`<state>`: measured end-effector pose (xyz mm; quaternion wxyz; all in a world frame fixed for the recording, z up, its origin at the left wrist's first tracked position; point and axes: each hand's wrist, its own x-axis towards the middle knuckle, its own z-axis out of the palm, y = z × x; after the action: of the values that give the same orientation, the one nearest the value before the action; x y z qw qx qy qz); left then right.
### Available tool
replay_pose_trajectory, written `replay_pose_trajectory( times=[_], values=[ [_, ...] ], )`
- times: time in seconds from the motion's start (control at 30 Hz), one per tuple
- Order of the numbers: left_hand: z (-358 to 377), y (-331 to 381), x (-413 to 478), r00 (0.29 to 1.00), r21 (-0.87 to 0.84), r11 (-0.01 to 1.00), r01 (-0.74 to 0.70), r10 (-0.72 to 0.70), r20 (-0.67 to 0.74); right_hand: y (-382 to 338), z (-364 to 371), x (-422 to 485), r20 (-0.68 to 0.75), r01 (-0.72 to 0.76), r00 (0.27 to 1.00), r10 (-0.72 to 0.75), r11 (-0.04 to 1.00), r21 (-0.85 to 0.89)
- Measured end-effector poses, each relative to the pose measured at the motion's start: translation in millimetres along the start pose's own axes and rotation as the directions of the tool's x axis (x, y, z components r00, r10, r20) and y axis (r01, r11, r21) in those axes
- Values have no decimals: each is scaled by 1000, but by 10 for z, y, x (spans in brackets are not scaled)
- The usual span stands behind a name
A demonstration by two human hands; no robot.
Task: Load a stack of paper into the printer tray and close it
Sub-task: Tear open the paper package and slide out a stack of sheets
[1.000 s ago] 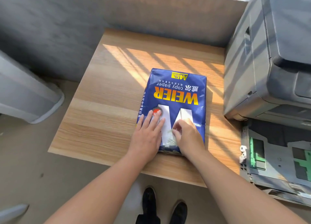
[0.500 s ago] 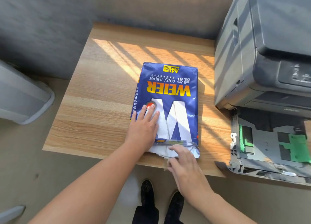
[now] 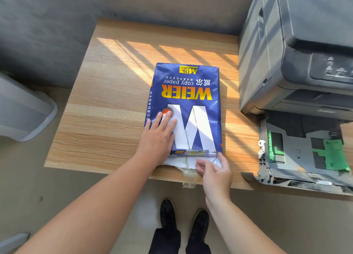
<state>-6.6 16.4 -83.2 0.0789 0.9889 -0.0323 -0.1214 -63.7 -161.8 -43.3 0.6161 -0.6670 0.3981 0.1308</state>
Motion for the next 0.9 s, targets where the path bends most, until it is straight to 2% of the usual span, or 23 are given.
replay_pose_trajectory(
  times=[0.33,0.53,0.77,0.9],
  values=[
    [-45,-14,-15,1000,-15,1000,5,-5,-8,38,122,126,-150,48,988,-43,998,31],
    [-76,-18,-26,1000,-44,999,0,-1,-13,73,148,200,-257,111,957,-137,987,-112],
    [-104,-54,-84,1000,-100,995,-19,18,-6,12,106,242,-164,12,986,-7,1000,25],
    [-109,-117,-130,998,5,998,-59,59,21,-32,29,238,-37,-5,999,9,995,96]
  ],
)
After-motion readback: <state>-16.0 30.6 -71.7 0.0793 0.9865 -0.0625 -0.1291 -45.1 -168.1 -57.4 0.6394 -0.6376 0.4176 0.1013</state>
